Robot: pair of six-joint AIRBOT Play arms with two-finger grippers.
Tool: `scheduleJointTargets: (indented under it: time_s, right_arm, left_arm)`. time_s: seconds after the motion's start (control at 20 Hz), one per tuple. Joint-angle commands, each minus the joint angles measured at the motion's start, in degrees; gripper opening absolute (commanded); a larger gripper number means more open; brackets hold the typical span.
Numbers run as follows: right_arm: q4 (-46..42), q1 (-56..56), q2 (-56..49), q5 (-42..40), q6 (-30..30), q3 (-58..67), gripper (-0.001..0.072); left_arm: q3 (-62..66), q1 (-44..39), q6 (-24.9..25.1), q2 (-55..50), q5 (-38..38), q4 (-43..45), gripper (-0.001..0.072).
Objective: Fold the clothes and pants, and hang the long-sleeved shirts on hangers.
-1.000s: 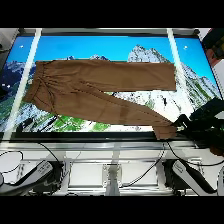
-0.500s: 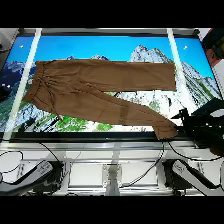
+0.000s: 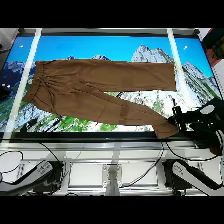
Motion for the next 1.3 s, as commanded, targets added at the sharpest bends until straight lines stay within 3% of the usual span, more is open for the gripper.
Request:
scheduleJointTargets:
  time_s: [0.0,0.2,0.4,0.65,0.75,1.15,1.2,1.25]
  right_arm:
    - [3.43,1.16,-0.13,-7.80,-4.81,4.85,0.0008]
    - [3.41,1.16,-0.15,-12.15,-17.81,20.39,0.0008]
    - [2.86,1.16,-0.13,-10.56,-29.24,30.99,0.0008]
    - [-11.15,2.56,-0.13,6.12,-31.23,24.63,0.0007]
    - [-11.76,2.60,-0.09,11.10,-31.45,18.69,0.0007]
    - [-14.51,2.58,-0.15,15.34,-31.69,2.56,0.0008]
    - [-14.91,2.54,-0.15,15.06,-31.71,2.78,0.0026]
    - [-15.19,2.54,-0.15,14.45,-31.89,3.15,0.0159]
  left_arm:
    - [-0.02,0.02,0.00,-0.02,1.18,-0.07,0.0036]
    - [-0.02,0.02,-0.02,-0.02,1.73,-0.09,0.0036]
    - [-0.02,0.02,-0.04,-0.02,1.68,-0.09,0.0036]
    - [-0.02,0.02,-0.04,-0.04,1.29,-0.07,0.0036]
    - [-0.02,0.02,-0.04,-0.04,1.29,-0.07,0.0036]
    - [-0.81,0.02,-0.04,-1.05,0.35,-0.07,0.0036]
    - [-0.81,0.02,-0.04,-1.62,-0.15,-0.07,0.0036]
    - [-0.81,0.02,-0.04,-2.25,-0.92,-0.07,0.0036]
